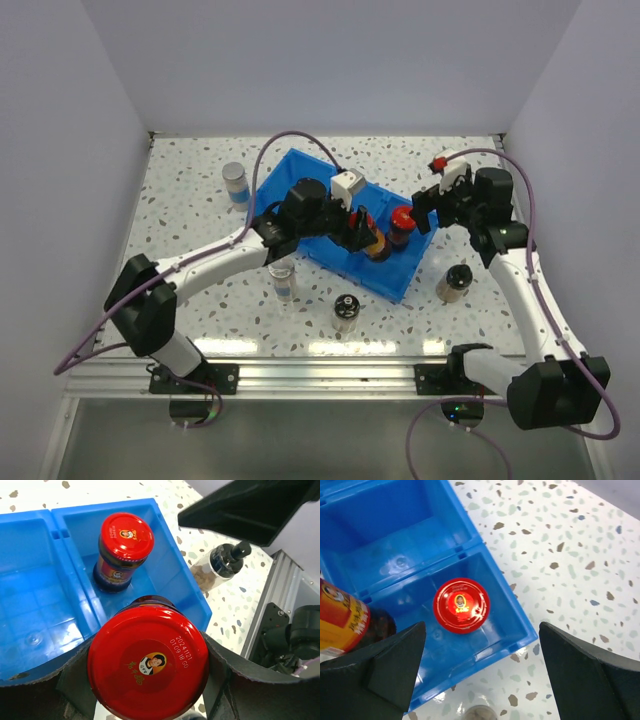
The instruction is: Organize the condiment bottles
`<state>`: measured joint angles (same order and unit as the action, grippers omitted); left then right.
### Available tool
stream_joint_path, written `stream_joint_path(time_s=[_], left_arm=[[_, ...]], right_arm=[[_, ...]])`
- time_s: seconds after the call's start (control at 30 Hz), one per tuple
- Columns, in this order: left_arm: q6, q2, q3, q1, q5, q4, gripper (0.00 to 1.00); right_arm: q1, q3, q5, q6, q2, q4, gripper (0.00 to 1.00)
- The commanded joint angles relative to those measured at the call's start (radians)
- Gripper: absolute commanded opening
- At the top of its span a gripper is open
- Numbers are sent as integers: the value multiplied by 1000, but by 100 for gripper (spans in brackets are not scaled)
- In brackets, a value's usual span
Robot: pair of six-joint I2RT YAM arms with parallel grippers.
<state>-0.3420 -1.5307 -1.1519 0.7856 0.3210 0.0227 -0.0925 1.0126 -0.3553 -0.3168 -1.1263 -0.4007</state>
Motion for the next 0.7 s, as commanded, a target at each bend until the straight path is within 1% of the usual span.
stream_joint_path(time_s=[0.0, 0.2, 0.4, 0.43, 0.5, 0.57, 0.6, 0.63, 0.67], left_arm=[[31, -58, -123, 44, -45, 142, 0], [106, -212, -279, 115, -132, 33, 0], [165, -348, -380, 158, -226, -96, 0], [175, -374, -391, 164, -241, -124, 1], [199, -397, -420, 181, -286, -148, 5], [207, -422, -437, 196, -307, -176, 13], [218, -427, -449, 202, -318, -182, 18], [222, -436, -454, 207, -348, -193, 27], [228, -439, -462, 219, -361, -198, 31]], right_arm=[[17, -11, 79, 56, 42, 95, 99], [28, -20, 113, 70, 57, 115, 99], [31, -20, 133, 71, 57, 120, 99], [30, -22, 133, 71, 57, 120, 99], [33, -22, 133, 70, 59, 120, 99], [33, -22, 134, 70, 59, 122, 99], [31, -22, 134, 70, 59, 122, 99], [33, -22, 134, 70, 57, 122, 99], [33, -23, 134, 68, 60, 122, 99]])
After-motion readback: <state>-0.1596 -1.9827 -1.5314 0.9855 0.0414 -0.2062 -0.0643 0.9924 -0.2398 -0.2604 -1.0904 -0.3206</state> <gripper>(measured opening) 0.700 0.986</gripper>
